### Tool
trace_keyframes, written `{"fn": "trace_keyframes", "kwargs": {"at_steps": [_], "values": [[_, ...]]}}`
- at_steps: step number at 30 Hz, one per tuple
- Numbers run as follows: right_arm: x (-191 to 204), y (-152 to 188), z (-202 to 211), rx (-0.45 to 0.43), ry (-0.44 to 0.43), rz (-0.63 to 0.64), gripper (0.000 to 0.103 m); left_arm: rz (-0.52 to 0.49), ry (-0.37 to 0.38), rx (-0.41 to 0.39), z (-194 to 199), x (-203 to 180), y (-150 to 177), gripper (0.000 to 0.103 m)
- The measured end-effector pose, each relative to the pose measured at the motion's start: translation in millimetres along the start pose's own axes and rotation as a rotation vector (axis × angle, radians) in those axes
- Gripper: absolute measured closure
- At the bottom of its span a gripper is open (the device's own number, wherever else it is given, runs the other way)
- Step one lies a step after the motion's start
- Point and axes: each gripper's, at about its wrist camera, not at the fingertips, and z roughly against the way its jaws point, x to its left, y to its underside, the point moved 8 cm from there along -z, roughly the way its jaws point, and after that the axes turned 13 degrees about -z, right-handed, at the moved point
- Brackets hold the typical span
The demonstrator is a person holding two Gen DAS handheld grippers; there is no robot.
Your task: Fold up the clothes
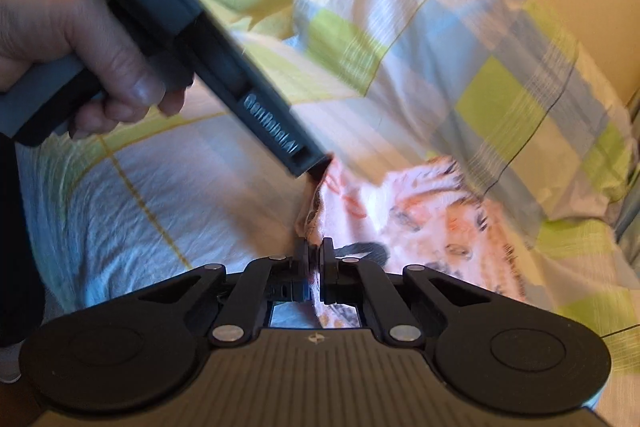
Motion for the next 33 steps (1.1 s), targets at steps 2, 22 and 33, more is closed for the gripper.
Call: {"fn": "trace_keyframes", "kwargs": {"at_steps": [2,22,33], "values": [[-6,-3,10,-0.047,0.053,0.013,0.102,-0.007,0.001,0.003,0,0,0,0.034],[-8,8,-3,0.089,-0.151,-0.243,0.076,-0.097,-0.037,0.02,6,4,2,0.031],[-10,-2,8,-0.001,-0.093,-0.196,0.103,-0.108,-0.029,0.017,7,1,0,0.031]]}}
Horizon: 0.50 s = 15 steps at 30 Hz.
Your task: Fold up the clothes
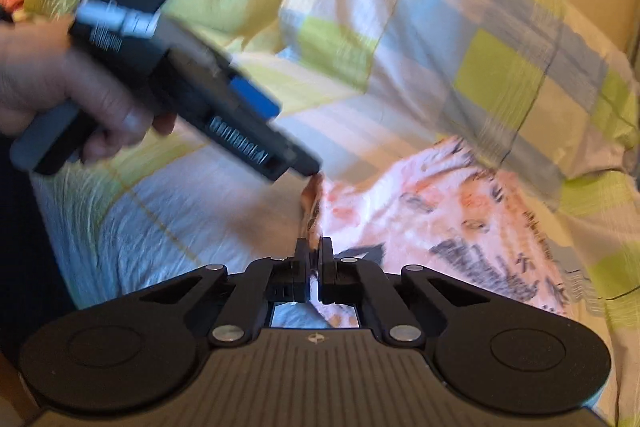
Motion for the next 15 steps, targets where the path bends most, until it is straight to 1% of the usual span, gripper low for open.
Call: {"fn": "trace_keyframes", "kwargs": {"at_steps": [1,3,4,6,8,10,12,15], "values": [[-4,-4,5,-0.034,0.024,-0.002,0.103,0.001,-0.001,0.0,0,0,0,0.031],[-6,-10,14,-0.093,0.104,0.073,0.102,0.001,0.001,0.0,0,0,0,0.031],[-5,-10,15,-0.103,0.12,0.104,0.102,-0.001,0.001,0.001,0,0,0,0.031],[5,-1,10,-0.07,0.119,0.182,0.102,-0.005,0.001,0.0,0,-1,0,0.031],[17,15,-2,0.011,0.117,0.28,0.103,-0.008,0.0,-0.001,0,-1,-1,0.031],[25,26,-8,0.052,0.114,0.352,0.103,-0.007,-0.002,-0.003,1,-1,-2,0.031],[26,29,-10,0.066,0.101,0.348,0.102,-0.006,-0.004,-0.005,2,0,-3,0.031],[25,30,-14,0.085,0.092,0.33,0.099,-0.022,0.005,-0.015,6,-2,-6,0.031]]}}
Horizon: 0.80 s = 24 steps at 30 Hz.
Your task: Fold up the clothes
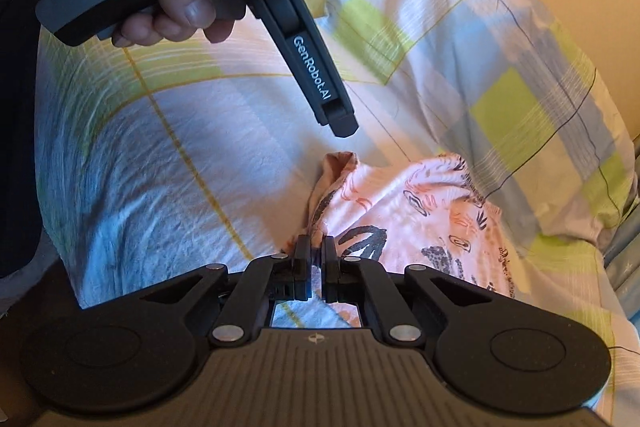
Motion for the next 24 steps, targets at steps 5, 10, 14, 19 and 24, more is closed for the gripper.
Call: {"fn": "trace_keyframes", "kwargs": {"at_steps": [5,10,14,19,24], "values": [[-3,-3,0,0.021,-0.055,-0.104,0.091,-0.044,0.076,-0.034,8,-15,-8,0.031],[-3,2,10,0.036,-0.077,-0.145,0.09,-0.11,0.121,0.033,-8,-36,-1,0.031],[-7,8,21,0.037,-0.088,-0.182,0.096,-0.173,0.101,0.056,-13,-43,6,0.031],[-27,18,30,0.033,-0.043,-0.263,0.086,-0.235,0.089,0.007,3,-44,0,0.031],[-45,28,34,0.036,-0.024,-0.339,0.069,-0.621,0.151,-0.068,29,-78,2,0.03]]}}
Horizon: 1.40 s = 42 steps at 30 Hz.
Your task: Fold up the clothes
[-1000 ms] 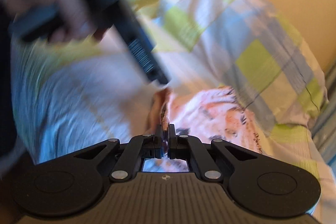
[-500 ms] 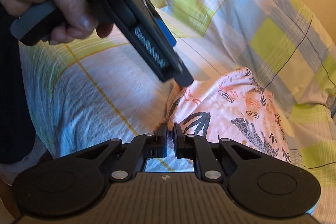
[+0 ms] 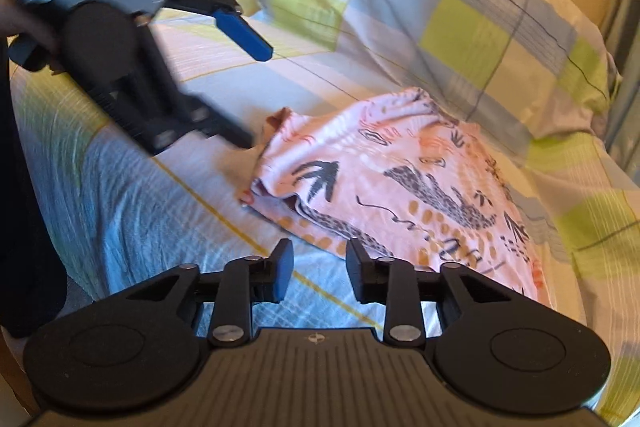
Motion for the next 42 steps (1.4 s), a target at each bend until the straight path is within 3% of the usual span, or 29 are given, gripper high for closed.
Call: {"fn": "trace_keyframes", "kwargs": {"at_steps": [3,6,13,16,21,22,24,25,31,36,39,42], "values": [[-6,-2,3,-0.008,-0.01,-0.049,0.069,-0.274,0.063,-0.018,6,-32,-5,0.03],[-7,-5,5,-0.022,-0.022,-0.053,0.066,-0.422,0.09,-0.018,1,-52,-4,0.029],[35,3,-9,-0.037,-0.03,0.289,0.061,-0.363,0.093,-0.034,-11,-37,-10,0.029],[38,-2,-15,-0.065,-0.017,0.344,0.061,-0.349,0.102,-0.039,-9,-35,-9,0.029],[38,-9,-22,-0.074,-0.021,0.334,0.061,-0.369,0.114,-0.053,-8,-36,-6,0.029],[36,-11,-22,-0.071,-0.021,0.316,0.068,-0.377,0.113,-0.056,-8,-36,-7,0.029],[32,-13,-24,-0.06,-0.011,0.289,0.095,-0.392,0.11,-0.06,-9,-37,-8,0.029],[29,-14,-25,-0.054,-0.005,0.277,0.103,-0.399,0.108,-0.061,-10,-38,-9,0.029],[20,-22,-20,-0.087,-0.016,0.21,0.103,-0.492,0.061,-0.075,-23,-46,-19,0.029],[-3,-38,-11,-0.13,-0.06,0.018,0.103,-0.569,-0.021,-0.076,-34,-53,-26,0.029],[-7,-40,-11,-0.126,-0.055,0.001,0.103,-0.492,-0.061,-0.027,-40,-47,-27,0.032],[0,-37,-11,-0.118,-0.061,0.043,0.103,-0.318,-0.056,0.009,-42,-37,-28,0.035]]}}
